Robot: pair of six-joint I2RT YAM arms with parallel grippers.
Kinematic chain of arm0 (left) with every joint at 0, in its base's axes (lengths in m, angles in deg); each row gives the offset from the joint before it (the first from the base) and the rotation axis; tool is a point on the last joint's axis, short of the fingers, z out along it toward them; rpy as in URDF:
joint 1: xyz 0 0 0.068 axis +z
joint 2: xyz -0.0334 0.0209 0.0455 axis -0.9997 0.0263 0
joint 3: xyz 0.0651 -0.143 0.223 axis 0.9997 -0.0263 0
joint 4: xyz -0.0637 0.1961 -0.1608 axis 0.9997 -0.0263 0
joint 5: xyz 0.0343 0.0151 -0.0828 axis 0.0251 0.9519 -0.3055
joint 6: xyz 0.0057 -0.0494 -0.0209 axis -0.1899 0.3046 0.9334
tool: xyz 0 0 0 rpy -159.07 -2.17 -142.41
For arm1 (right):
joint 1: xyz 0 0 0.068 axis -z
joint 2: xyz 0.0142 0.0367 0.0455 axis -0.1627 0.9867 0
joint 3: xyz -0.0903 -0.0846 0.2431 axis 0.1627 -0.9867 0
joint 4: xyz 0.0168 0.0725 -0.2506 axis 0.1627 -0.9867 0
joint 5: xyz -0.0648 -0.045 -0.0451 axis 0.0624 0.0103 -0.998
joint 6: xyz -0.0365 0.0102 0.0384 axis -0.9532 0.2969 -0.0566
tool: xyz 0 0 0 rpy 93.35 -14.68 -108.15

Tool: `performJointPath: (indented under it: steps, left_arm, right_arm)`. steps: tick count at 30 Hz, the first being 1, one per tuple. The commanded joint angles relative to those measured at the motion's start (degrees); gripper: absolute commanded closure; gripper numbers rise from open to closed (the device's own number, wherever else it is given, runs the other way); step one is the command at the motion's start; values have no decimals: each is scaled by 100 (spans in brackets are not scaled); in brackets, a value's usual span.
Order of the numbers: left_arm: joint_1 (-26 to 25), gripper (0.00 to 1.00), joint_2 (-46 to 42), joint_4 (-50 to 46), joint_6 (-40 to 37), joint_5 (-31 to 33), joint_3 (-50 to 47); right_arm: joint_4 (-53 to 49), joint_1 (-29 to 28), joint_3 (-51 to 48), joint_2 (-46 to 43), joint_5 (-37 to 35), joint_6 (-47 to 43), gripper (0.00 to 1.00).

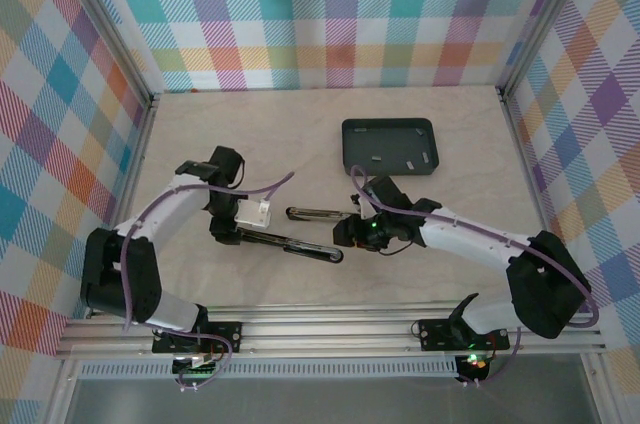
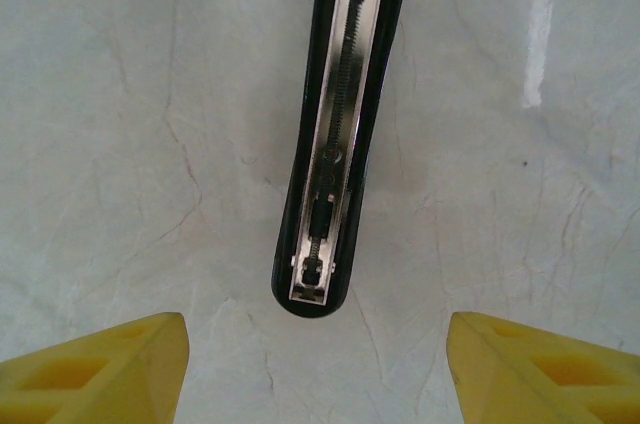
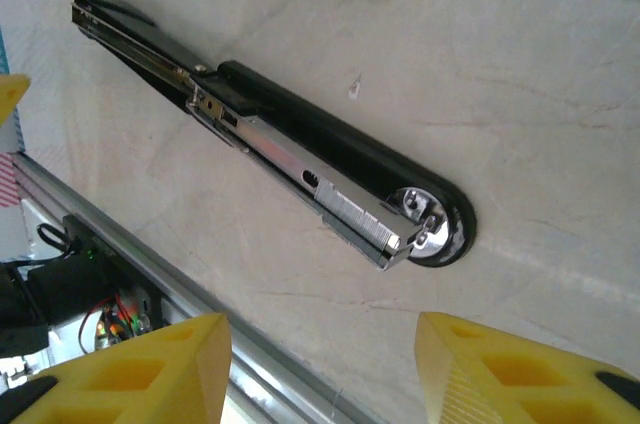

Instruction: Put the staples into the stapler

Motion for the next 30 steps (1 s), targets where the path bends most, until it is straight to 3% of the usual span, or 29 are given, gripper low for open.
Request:
performJointPath:
  steps: [1, 9, 22, 30]
  left_arm:
    - [85, 31, 245, 127, -481, 112, 59]
    - [132, 30, 685, 317, -619, 274, -9]
    - [140, 33, 1088, 824, -398, 389, -360]
    - [137, 39, 1171, 1016, -434, 475, -499]
  right_arm:
    - [263, 88, -94, 24, 368, 202, 47]
    - [468, 97, -185, 372, 528, 357, 48]
    - [413, 97, -146, 963, 659, 333, 57]
    - [397, 114, 111, 1427, 599, 291, 60]
